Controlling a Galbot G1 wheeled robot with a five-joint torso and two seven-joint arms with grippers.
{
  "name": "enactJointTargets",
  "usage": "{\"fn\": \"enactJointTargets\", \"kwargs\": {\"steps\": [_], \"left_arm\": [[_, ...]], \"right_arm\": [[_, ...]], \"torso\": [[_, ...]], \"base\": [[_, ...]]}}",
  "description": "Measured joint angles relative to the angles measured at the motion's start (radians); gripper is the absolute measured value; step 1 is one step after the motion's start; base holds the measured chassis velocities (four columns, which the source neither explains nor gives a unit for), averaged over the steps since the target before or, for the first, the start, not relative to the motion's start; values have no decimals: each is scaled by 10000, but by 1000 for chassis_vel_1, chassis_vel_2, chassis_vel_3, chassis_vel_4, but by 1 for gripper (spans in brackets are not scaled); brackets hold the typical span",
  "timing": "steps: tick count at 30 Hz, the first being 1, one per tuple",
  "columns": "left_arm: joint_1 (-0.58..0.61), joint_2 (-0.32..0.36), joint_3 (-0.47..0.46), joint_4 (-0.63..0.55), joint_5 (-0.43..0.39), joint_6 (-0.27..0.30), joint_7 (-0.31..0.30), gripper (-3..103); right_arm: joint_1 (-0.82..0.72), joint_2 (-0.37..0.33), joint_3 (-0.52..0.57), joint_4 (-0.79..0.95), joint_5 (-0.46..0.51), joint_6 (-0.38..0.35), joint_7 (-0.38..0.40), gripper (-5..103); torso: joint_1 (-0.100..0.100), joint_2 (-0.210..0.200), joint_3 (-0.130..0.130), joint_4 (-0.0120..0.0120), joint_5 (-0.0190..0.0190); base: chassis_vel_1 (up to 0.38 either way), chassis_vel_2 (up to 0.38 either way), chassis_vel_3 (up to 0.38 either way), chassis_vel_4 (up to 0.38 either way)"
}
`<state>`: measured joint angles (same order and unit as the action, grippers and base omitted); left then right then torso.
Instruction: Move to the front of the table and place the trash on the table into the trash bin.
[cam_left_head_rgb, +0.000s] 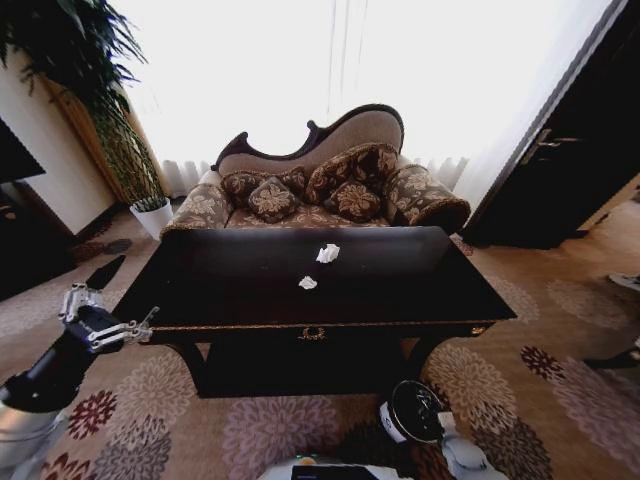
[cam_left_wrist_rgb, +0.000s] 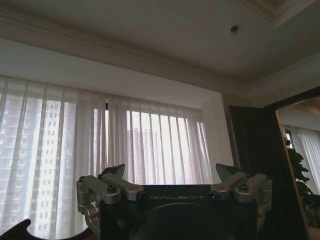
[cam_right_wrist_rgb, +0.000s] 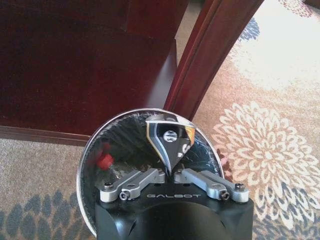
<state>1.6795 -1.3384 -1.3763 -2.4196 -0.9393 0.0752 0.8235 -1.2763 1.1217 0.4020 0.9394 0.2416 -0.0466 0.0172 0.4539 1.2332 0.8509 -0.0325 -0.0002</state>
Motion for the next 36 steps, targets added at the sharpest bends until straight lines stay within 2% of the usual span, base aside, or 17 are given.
{"fn": "enactJointTargets", "kwargs": {"steps": [3,5,6,9,11,13,14,17,18,21,24,26,28,30,31,33,36], "left_arm": [[3,0,0,-2,0,-2,6,100],[11,-3,-1,-17,-1,-7,12,100],[13,-4,-2,-20,0,-8,12,100],[18,-4,-11,-29,-4,-9,14,100],[26,-3,-34,-48,-21,-11,15,100],[29,-4,-43,-59,-30,-12,16,100],[31,-5,-46,-62,-35,-12,16,100],[32,-20,-60,-68,-63,-15,17,100],[32,-20,-60,-68,-63,-15,17,100],[18,-73,-25,-68,-60,-18,17,100],[18,-109,6,-76,-50,-22,19,100],[25,-148,28,-105,-41,-25,25,100],[29,-150,26,-114,-41,-25,27,100],[47,-148,-5,-145,-64,-26,29,100],[47,-148,-5,-145,-64,-26,29,100],[64,-121,-82,-150,-154,-28,28,100],[74,-73,-159,-150,-232,-29,24,100]], "right_arm": [[-34,14,8,45,-14,-31,-5,13],[-98,27,22,113,-30,-62,-58,13],[-115,34,28,139,-31,-70,-77,24],[-138,43,37,180,-27,-75,-109,30],[-201,55,67,259,-29,-75,-190,46],[-244,57,82,318,-54,-73,-270,46],[-269,59,89,346,-70,-68,-321,51],[-614,99,158,777,-315,247,-1322,68],[-614,99,158,777,-315,247,-1322,68],[-935,187,213,1357,-496,1380,-2799,79],[-1071,251,231,1677,-594,1691,-3198,84],[-1322,361,286,2303,-725,2204,-3959,97],[-1438,412,318,2574,-796,2411,-4359,97],[-1657,488,438,2939,-973,3150,-5715,100],[-1657,488,438,2939,-973,3150,-5715,100],[-1828,492,620,3002,-999,4150,-7437,100],[-1984,474,685,3100,-812,4683,-8271,100]], "torso": [[0,0,-1,0,0],[0,0,0,-1,0],[0,0,0,0,0],[0,0,0,0,0],[0,0,0,0,0],[-1,0,0,0,-1],[0,0,0,0,0],[0,0,0,-1,-1],[0,0,0,-1,-1],[0,0,-1,1,-3],[0,0,-1,0,0],[0,0,-1,0,-3],[0,0,-1,1,-1],[0,1,-1,0,-1],[0,1,-1,0,-1],[-1,0,-1,1,-1],[0,0,0,0,-1]], "base": [[0,0,0,0],[0,0,0,0],[0,0,0,0],[0,0,0,0],[0,0,0,0],[0,0,0,0],[0,0,0,0],[0,0,0,0],[0,0,0,0],[0,0,0,0],[0,0,0,0],[0,0,0,0],[0,0,0,0],[0,0,0,0],[0,0,0,0],[0,0,0,0],[0,0,0,0]]}}
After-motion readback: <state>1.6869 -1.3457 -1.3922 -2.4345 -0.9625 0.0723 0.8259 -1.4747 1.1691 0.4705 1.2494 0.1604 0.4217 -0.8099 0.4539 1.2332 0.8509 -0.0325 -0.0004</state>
